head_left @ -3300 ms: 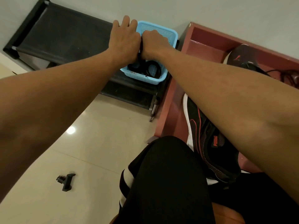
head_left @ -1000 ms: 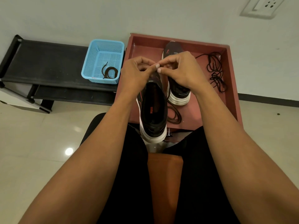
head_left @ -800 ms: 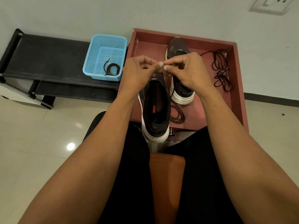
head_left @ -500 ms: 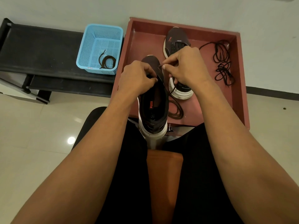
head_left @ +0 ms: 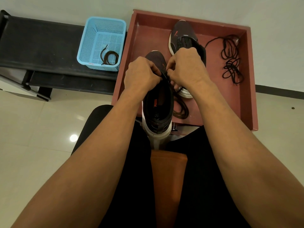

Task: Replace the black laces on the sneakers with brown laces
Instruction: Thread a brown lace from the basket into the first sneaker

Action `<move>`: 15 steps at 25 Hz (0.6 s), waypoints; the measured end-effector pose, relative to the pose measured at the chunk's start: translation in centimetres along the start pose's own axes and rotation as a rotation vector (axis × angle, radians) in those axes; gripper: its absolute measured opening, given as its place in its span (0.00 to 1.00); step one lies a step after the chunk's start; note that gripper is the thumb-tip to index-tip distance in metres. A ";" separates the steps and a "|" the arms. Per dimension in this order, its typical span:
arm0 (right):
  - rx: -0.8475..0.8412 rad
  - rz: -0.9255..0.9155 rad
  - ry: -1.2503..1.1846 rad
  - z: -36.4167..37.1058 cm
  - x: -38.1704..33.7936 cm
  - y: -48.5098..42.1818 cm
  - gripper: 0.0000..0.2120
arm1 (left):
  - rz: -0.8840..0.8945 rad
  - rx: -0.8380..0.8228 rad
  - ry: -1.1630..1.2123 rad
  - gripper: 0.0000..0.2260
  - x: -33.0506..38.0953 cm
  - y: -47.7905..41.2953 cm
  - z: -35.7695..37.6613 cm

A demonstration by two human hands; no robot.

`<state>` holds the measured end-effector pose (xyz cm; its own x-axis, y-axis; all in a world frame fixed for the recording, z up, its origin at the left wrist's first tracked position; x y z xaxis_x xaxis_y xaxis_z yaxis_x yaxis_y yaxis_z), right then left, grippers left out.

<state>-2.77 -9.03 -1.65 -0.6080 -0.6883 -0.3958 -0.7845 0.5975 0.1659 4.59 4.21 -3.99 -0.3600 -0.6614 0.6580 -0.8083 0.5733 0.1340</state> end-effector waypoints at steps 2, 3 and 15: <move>0.006 0.005 0.003 0.2 -0.1 0.1 0.08 | -0.013 0.018 -0.003 0.03 0.1 0.0 0.0; 0.013 0.001 0.011 0.3 -0.2 0.1 0.07 | -0.020 0.025 -0.006 0.03 0.2 0.1 0.0; 0.058 0.012 0.094 2.0 -0.4 -0.1 0.10 | -0.028 0.088 -0.020 0.05 0.4 0.4 0.2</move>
<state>-2.18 -8.02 -3.28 -0.6281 -0.7150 -0.3069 -0.7704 0.6268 0.1167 4.05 4.08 -3.80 -0.3450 -0.6871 0.6395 -0.8557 0.5102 0.0865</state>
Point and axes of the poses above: each hand's wrist, its own y-axis away from the middle knuckle, its own z-axis out of the palm, x = y × z, the point moved 4 cm from there along -y, towards the middle knuckle, and after that the axes turned 8 degrees about z, right-handed, at the moved point
